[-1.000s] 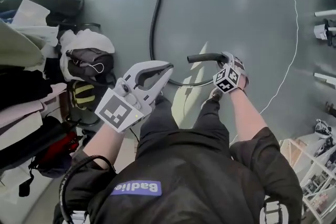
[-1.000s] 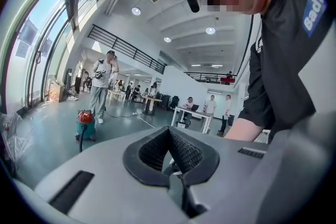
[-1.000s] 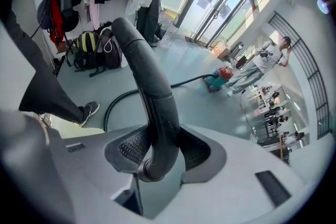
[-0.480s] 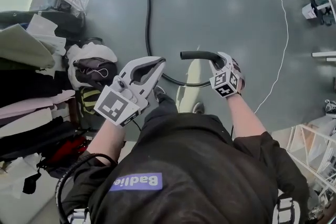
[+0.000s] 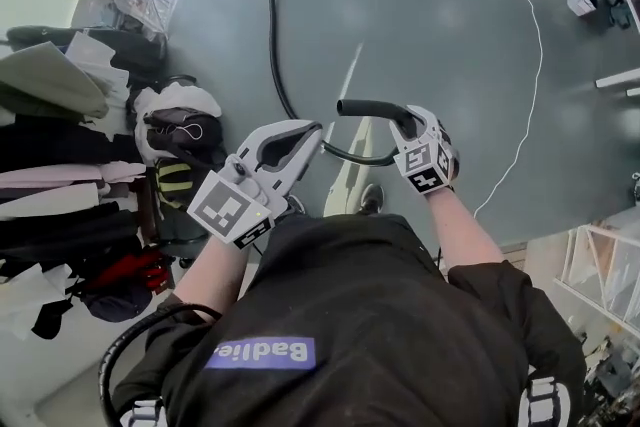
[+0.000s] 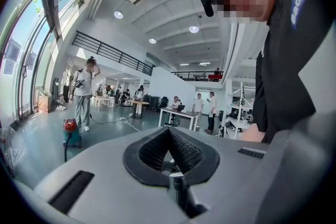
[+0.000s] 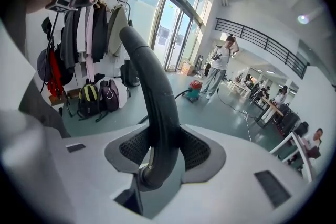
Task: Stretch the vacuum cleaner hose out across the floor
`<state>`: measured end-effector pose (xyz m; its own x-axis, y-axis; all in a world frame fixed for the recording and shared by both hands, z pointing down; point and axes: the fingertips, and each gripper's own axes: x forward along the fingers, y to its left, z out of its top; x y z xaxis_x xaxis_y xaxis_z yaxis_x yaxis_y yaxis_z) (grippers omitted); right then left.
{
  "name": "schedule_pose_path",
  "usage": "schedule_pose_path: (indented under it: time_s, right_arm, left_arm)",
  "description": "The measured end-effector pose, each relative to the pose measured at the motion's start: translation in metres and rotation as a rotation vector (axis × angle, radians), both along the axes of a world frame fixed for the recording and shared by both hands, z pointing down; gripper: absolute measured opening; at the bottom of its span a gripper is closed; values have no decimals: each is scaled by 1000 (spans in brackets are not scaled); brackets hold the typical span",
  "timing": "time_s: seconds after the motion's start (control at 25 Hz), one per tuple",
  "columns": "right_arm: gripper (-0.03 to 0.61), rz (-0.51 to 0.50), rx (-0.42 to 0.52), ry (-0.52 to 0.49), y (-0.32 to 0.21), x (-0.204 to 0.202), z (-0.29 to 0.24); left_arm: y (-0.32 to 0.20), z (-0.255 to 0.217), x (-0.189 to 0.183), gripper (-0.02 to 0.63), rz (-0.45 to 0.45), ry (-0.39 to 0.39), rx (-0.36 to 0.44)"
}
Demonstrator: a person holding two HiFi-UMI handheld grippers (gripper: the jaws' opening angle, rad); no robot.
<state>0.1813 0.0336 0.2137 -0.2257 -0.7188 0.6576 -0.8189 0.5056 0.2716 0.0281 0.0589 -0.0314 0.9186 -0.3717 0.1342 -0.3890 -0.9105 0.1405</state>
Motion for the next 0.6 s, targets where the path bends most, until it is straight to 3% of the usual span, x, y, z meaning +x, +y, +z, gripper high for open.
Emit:
schedule_pose_path:
  time_s: [0.32,0.6]
  right_arm:
    - [172,118,62,12,57,-22,-24]
    - [172,268,41,31,101,-89,-22]
  left_arm:
    - [56,5,-37,-5,100,19,4]
    - [88,26,-143,-5,176,23,3]
